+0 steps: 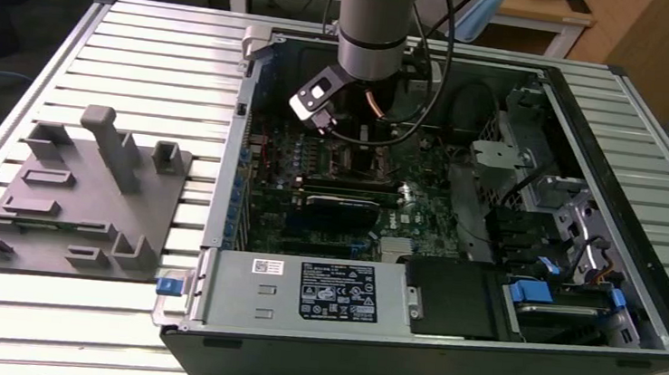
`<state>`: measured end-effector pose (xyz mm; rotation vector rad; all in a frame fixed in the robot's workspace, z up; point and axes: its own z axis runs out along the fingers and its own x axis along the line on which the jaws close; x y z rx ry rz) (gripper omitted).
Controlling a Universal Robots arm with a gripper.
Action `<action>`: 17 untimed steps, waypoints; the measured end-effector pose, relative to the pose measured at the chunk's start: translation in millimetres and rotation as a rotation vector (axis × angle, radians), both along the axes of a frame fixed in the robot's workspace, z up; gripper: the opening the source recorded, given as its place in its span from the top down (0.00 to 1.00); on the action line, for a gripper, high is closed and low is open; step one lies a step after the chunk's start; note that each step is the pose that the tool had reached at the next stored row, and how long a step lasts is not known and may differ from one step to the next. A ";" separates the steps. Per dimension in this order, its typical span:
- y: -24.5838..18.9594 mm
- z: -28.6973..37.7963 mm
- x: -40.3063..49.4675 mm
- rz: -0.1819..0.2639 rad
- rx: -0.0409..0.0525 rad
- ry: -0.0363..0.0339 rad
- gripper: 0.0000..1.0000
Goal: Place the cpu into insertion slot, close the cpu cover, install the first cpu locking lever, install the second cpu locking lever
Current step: 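Place the cpu into insertion slot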
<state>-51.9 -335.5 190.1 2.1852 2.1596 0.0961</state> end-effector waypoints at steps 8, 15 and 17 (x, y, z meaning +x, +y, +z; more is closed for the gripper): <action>0.0 8.1 0.0 0.000 -0.0001 0.0000 0.39; 0.1 13.3 0.0 0.000 0.0001 -0.0001 0.39; 0.0 13.3 0.0 0.000 0.0001 -0.0002 0.39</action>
